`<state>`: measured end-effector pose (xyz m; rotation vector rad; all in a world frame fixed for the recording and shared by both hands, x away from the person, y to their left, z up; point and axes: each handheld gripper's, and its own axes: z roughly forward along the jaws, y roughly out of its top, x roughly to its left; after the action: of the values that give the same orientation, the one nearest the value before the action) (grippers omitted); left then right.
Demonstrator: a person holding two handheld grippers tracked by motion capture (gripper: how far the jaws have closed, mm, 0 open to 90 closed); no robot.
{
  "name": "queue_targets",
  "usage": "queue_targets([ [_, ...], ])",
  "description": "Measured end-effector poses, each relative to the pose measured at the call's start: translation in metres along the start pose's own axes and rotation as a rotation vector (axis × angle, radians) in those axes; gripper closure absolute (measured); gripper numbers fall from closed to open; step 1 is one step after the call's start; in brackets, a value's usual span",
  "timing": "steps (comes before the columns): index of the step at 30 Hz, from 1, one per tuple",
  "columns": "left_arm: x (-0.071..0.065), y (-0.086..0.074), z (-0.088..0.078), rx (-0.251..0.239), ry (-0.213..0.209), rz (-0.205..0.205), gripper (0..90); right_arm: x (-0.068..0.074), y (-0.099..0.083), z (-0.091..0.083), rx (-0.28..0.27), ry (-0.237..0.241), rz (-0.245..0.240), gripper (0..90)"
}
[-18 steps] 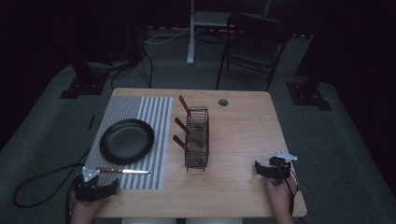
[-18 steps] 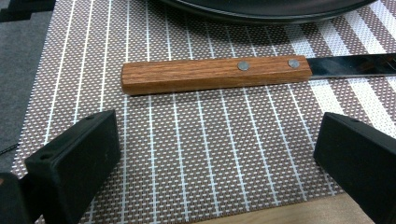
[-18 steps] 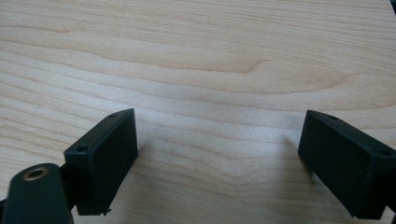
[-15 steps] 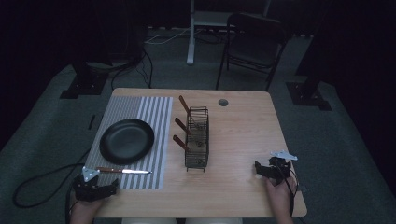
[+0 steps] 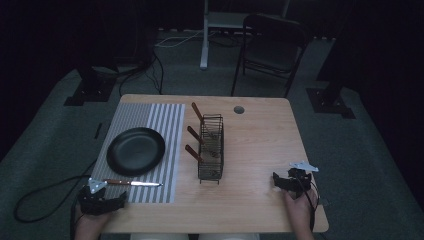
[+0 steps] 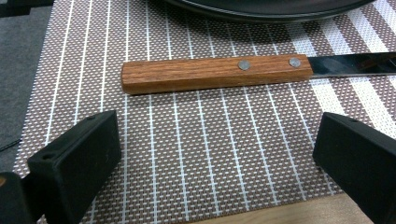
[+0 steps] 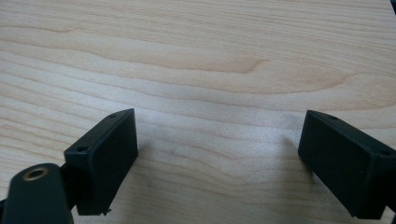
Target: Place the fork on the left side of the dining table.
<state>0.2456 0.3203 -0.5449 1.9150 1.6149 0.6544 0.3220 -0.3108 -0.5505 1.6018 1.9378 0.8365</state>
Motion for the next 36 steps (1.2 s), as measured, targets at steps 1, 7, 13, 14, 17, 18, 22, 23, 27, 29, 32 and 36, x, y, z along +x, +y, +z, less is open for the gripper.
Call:
queue_targets([
  [1, -0.001, 0.000, -0.001, 0.000, 0.007, 0.002, 3.4, 0.000, 0.000, 0.000, 0.000, 0.000, -0.001, 11.5],
  [7, -0.003, 0.001, -0.005, 0.017, -0.012, -0.008, 3.6, 0.000, 0.000, 0.000, 0.000, 0.000, 0.000, 11.5],
  [13, -0.008, 0.002, -0.016, 0.001, -0.056, -0.004, 5.1, 0.000, 0.000, 0.000, 0.000, 0.000, 0.000, 11.5],
  [14, -0.009, 0.003, -0.018, 0.003, -0.067, 0.004, 5.1, 0.000, 0.000, 0.000, 0.000, 0.000, 0.000, 11.5],
  [17, -0.016, 0.006, -0.022, -0.007, -0.090, 0.019, 5.1, 0.000, 0.000, 0.000, 0.000, 0.000, 0.000, 11.5],
  [18, -0.019, 0.008, -0.023, -0.007, -0.093, 0.026, 5.1, 0.000, 0.000, 0.000, 0.000, 0.000, 0.000, 11.5],
  [22, -0.031, 0.014, -0.028, -0.018, -0.138, 0.047, 5.1, 0.000, 0.000, 0.000, 0.000, 0.000, 0.000, 11.5],
  [23, -0.035, 0.017, -0.029, -0.023, -0.141, 0.047, 5.2, 0.000, 0.000, 0.000, 0.000, 0.000, 0.001, 11.5],
  [27, -0.047, 0.026, -0.031, -0.017, -0.171, 0.077, 5.2, 0.000, 0.000, 0.000, 0.000, 0.000, 0.000, 11.5],
  [29, -0.052, 0.029, -0.031, -0.013, -0.182, 0.085, 5.2, 0.000, 0.000, 0.000, 0.000, 0.000, 0.000, 11.5],
  [32, -0.060, 0.034, -0.031, -0.014, -0.201, 0.099, 5.2, 0.000, 0.000, 0.000, 0.000, 0.000, 0.000, 11.5],
  [36, -0.070, 0.040, -0.031, -0.024, -0.222, 0.103, 5.3, 0.000, 0.000, 0.000, 0.000, 0.000, 0.000, 11.5],
])
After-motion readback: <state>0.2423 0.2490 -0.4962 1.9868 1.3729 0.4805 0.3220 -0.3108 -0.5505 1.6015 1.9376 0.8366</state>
